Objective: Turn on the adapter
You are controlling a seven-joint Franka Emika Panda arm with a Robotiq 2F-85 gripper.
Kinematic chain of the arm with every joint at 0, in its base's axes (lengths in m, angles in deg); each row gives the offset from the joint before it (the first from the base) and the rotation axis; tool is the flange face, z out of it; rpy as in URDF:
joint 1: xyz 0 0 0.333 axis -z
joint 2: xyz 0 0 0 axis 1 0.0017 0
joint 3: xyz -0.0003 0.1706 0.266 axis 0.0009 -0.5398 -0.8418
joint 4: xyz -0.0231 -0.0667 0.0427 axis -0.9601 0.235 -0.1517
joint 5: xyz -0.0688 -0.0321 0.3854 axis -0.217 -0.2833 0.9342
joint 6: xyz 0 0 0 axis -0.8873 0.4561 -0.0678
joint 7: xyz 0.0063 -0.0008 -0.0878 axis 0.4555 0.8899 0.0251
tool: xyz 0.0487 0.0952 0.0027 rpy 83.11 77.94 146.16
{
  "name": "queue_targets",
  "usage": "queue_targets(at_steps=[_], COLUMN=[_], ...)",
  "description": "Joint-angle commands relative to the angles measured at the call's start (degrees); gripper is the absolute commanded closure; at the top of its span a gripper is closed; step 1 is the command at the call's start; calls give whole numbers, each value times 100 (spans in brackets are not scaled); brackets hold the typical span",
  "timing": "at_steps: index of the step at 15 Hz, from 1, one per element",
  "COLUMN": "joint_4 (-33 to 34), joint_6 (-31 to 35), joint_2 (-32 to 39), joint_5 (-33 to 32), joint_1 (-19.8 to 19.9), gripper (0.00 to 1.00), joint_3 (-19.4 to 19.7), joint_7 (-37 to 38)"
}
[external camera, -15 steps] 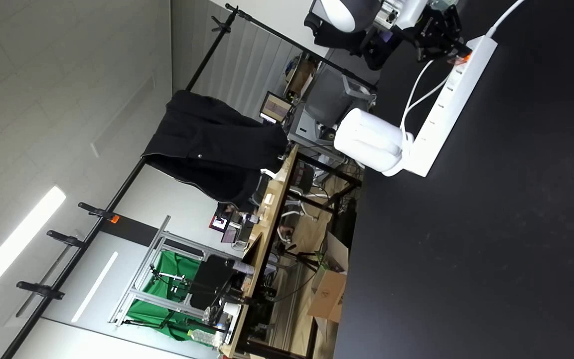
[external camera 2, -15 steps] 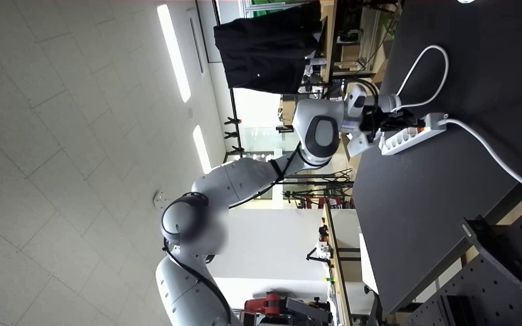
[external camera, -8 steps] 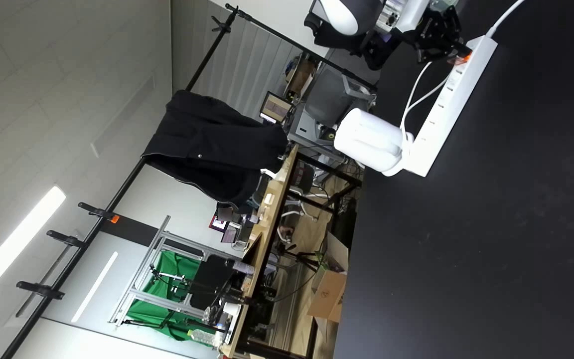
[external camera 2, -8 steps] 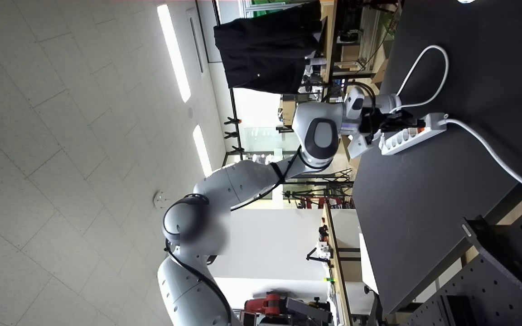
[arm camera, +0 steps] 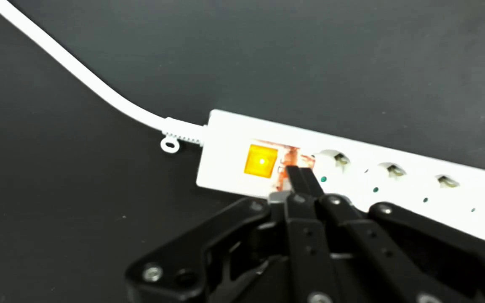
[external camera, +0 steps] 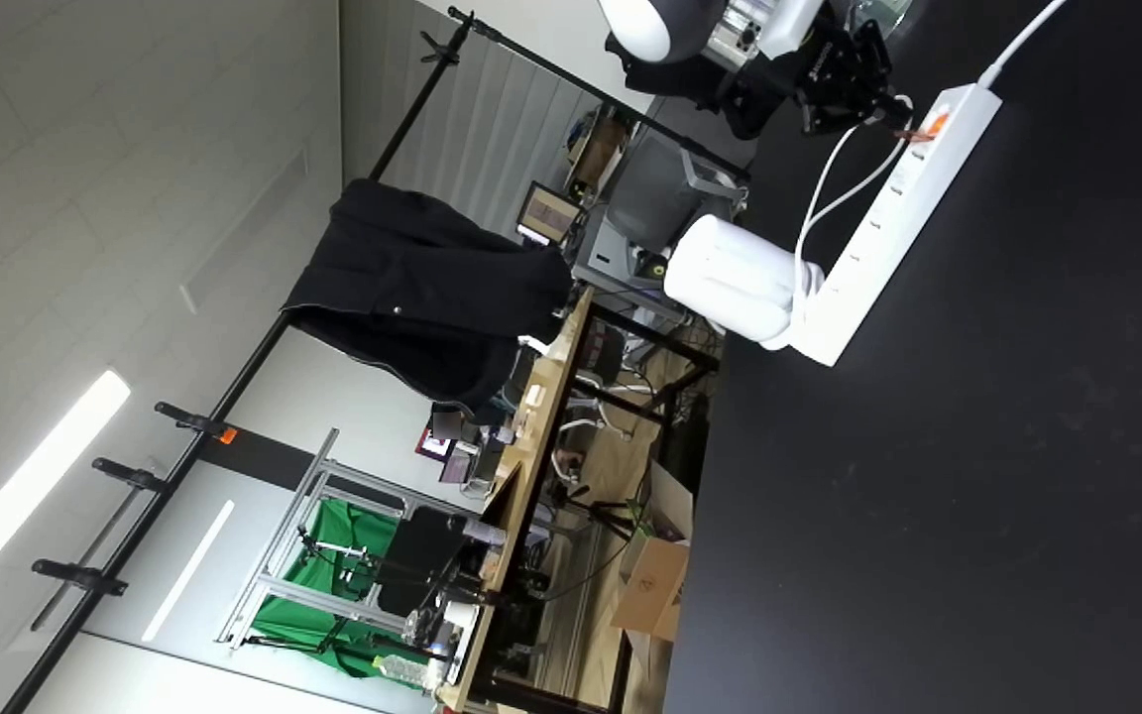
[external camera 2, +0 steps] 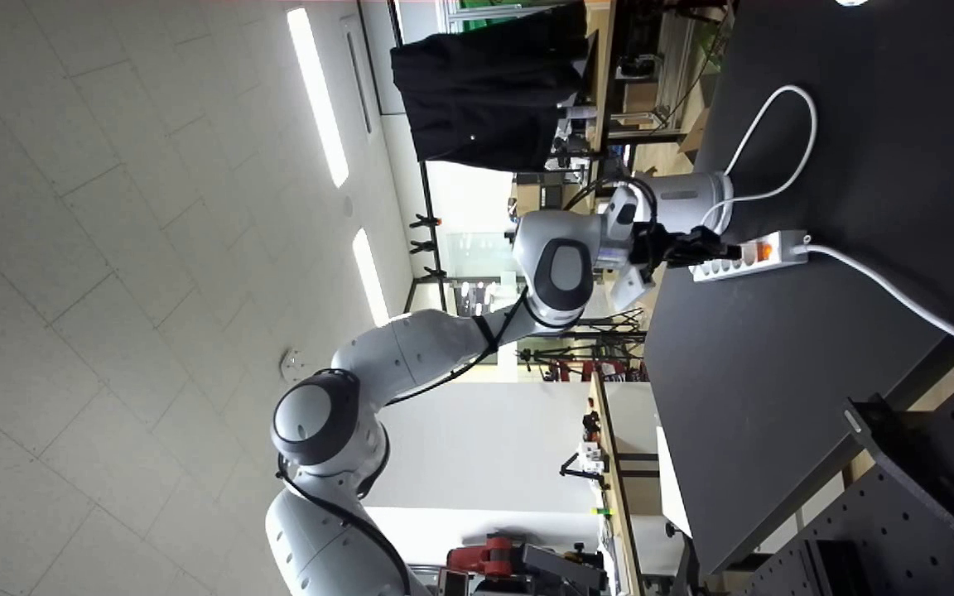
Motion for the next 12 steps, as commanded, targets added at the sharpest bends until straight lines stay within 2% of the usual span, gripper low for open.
queue_targets(at_steps=[1,5,7,12], joint_4=[-1115,-1859,-2097,-2626], joint_6=[216,323,345,403], joint_2=[-1119,-1924,-2151,-2592], joint_5=[-199,-555,-906,-1836], joint_1=[-179,-451,-633,-965], gripper=[100,100,74,40], joint_3=[-18,167,382,857], joint_7=[-52,121,315,808])
